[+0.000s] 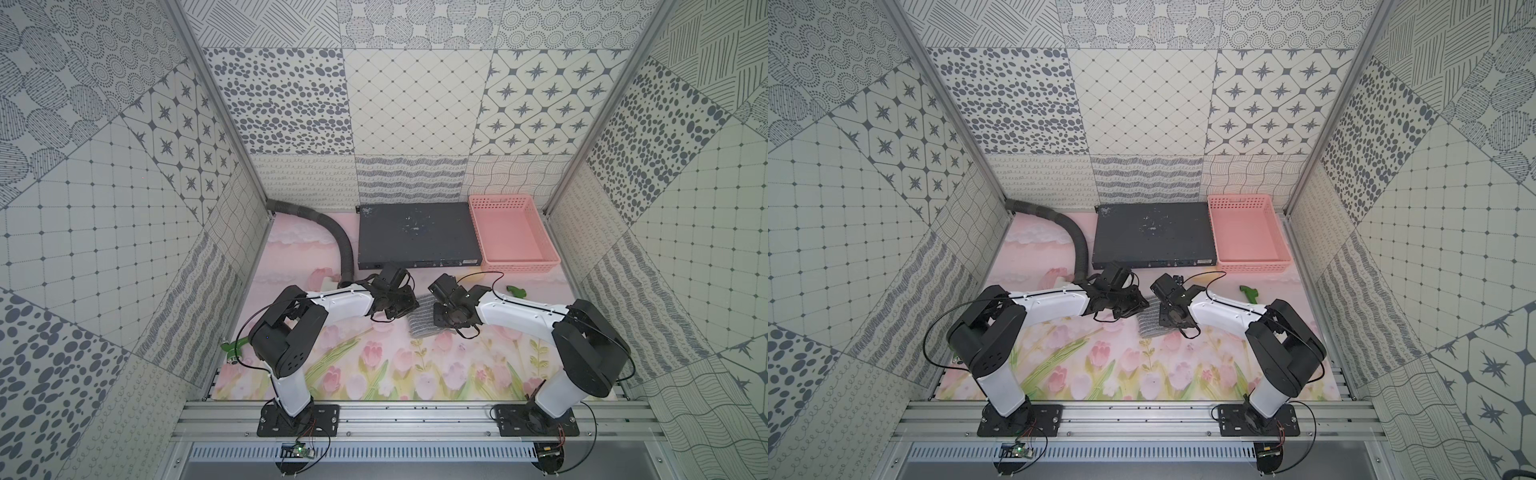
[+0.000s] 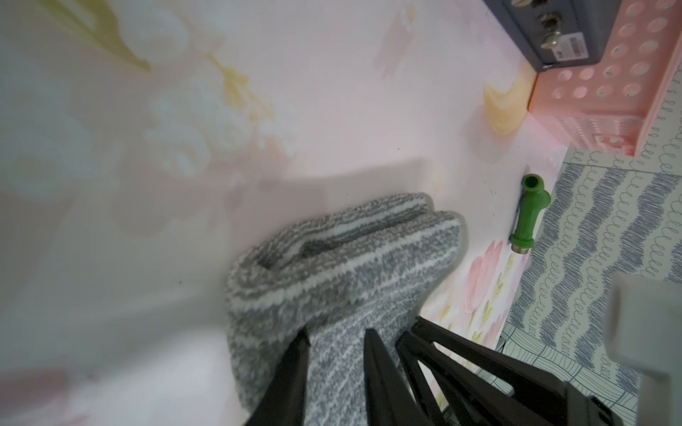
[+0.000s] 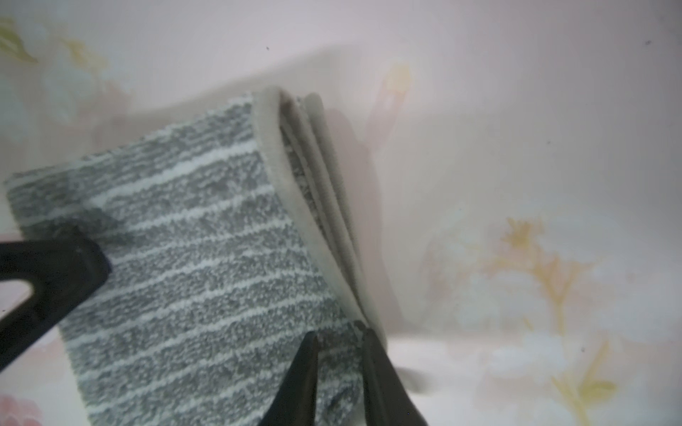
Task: Fold the square dishcloth
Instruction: Smooth out the cleaning item at the center of the board.
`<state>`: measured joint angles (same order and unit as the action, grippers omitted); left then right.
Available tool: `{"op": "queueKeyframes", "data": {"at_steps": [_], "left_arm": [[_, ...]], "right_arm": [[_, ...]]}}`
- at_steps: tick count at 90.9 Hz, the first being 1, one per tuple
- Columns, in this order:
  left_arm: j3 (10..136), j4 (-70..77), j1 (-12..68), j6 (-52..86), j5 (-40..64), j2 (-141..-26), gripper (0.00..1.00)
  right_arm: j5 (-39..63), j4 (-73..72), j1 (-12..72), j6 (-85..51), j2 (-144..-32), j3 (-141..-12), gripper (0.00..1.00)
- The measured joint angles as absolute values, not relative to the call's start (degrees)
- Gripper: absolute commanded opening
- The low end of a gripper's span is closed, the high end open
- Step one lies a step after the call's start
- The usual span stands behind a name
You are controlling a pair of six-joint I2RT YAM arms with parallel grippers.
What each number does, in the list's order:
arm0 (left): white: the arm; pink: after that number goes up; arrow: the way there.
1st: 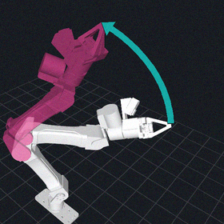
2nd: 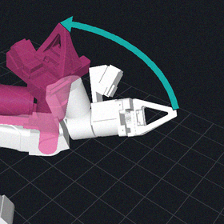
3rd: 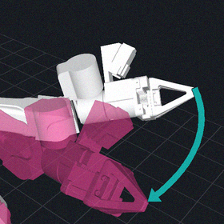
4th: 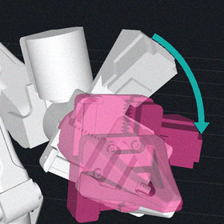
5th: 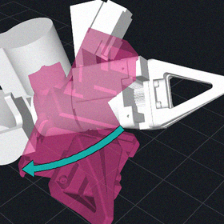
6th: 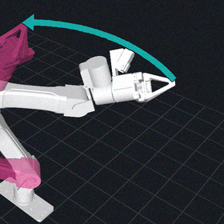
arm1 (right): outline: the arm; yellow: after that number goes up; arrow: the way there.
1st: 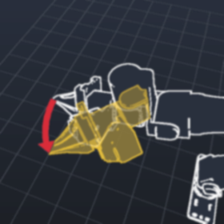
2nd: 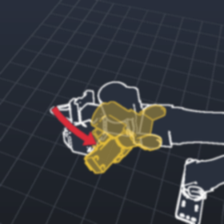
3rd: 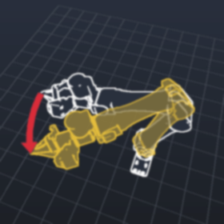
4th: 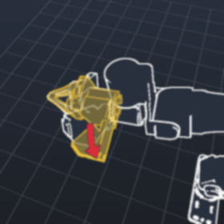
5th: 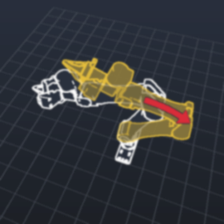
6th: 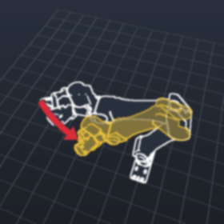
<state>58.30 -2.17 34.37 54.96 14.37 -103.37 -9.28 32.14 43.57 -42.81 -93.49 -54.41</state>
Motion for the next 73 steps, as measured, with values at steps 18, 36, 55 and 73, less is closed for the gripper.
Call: {"op": "queueKeyframes", "data": {"at_steps": [18,36,55,73], "left_arm": [[58.30,-2.11,34.33,53.43,14.04,-103.57,0.36],[58.30,-2.35,34.30,52.14,14.09,-101.01,0.40],[57.84,-2.35,34.33,51.42,14.83,-95.70,0.41],[55.42,-2.28,36.03,51.44,15.09,-91.33,0.35]], "right_arm": [[-9.93,32.12,43.57,-42.81,-93.82,-54.19,0.24],[-10.57,32.18,43.57,-42.50,-93.43,-53.65,0.33],[-11.16,32.84,43.57,-41.17,-87.48,-52.82,0.52],[-11.49,33.23,43.35,-39.44,-82.94,-53.63,0.56]]}}
